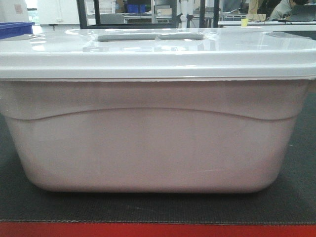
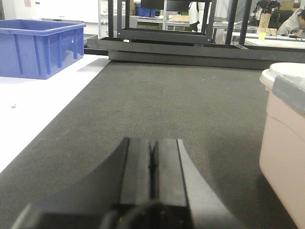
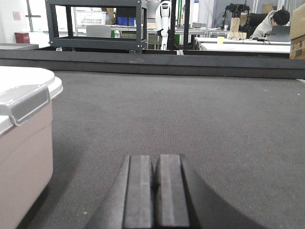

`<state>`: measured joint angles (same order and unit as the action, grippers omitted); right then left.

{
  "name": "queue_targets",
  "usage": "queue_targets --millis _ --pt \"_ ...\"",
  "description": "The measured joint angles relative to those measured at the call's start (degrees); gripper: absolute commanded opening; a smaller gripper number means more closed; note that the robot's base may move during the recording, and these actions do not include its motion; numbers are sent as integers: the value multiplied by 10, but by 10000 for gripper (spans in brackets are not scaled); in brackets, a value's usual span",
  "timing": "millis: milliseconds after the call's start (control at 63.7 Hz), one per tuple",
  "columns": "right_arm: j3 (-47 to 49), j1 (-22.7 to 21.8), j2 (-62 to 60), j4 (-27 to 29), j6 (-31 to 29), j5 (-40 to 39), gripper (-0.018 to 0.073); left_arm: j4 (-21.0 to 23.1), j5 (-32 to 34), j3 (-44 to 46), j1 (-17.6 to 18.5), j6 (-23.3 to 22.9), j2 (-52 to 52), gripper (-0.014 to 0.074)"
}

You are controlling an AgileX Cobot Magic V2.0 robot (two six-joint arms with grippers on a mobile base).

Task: Grab white bin and place on right shelf
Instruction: 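Open both grippers and move them toward the bin's short ends, then lower both grippers onto the lid rims at the bin's ends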

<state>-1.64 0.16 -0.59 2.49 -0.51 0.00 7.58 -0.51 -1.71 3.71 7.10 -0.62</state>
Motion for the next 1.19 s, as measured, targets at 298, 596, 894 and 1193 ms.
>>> queue_targets --millis 298,596,894,1193 --pt "0 0 0 0 0 -30 76 13 69 0 0 0 0 -118" --pt "152 0 5 0 0 -46 102 -19 -45 202 0 0 35 -111" --pt "319 0 137 0 0 -8 559 -25 -223 433 0 0 207 184" --pt "392 0 263 3 0 83 630 40 -301 472 22 0 329 539"
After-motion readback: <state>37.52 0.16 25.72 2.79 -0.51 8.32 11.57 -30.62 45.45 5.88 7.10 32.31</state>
